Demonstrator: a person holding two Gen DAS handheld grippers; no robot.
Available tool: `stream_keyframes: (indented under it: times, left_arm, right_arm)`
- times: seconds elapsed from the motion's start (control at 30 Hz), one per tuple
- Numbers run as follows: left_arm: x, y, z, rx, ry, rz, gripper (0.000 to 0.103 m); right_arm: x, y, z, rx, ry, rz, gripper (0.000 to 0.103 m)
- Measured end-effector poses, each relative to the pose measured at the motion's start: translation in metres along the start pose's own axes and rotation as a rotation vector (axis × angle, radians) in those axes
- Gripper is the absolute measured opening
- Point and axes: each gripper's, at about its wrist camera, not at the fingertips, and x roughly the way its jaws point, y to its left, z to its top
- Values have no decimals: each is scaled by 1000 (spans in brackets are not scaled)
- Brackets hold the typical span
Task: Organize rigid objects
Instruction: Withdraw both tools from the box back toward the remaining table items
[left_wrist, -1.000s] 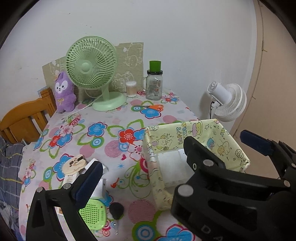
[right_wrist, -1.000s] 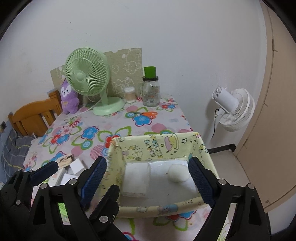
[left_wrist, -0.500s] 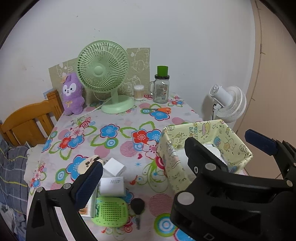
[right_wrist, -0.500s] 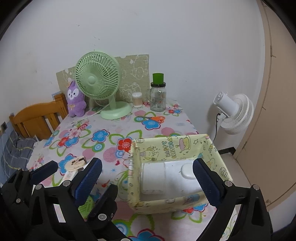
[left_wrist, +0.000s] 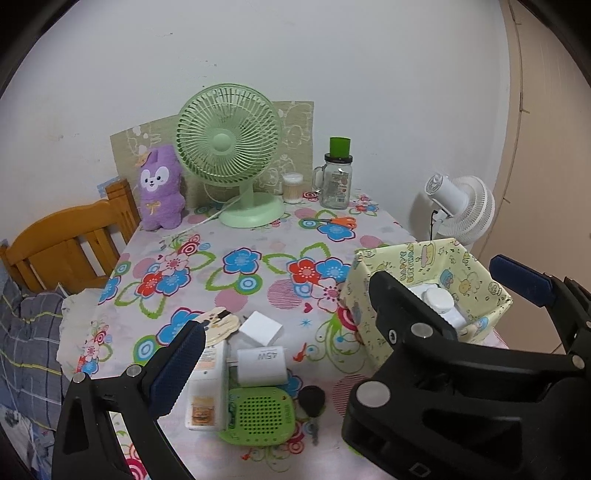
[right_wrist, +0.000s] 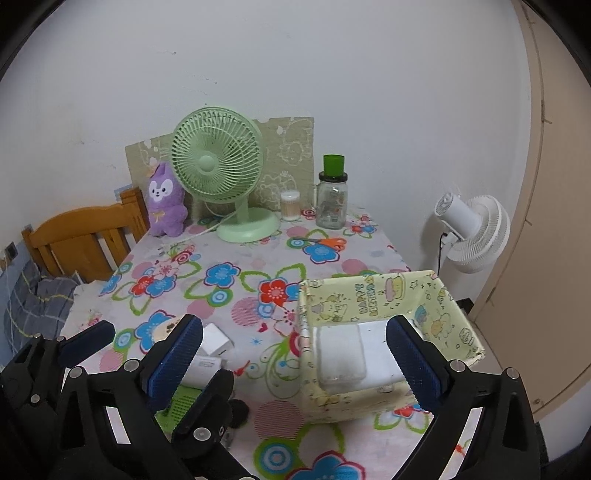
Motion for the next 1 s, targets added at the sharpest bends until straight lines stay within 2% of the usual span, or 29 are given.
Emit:
stream_keyframes:
  times: [0.43, 1.0]
  left_arm:
    - [2, 33, -9, -32, 20, 13, 103]
    - [29, 77, -27, -103, 101, 46, 103]
  right_arm:
    - [7, 30, -6, -10, 17, 18, 101]
    - [27, 61, -16, -80, -40, -25, 101]
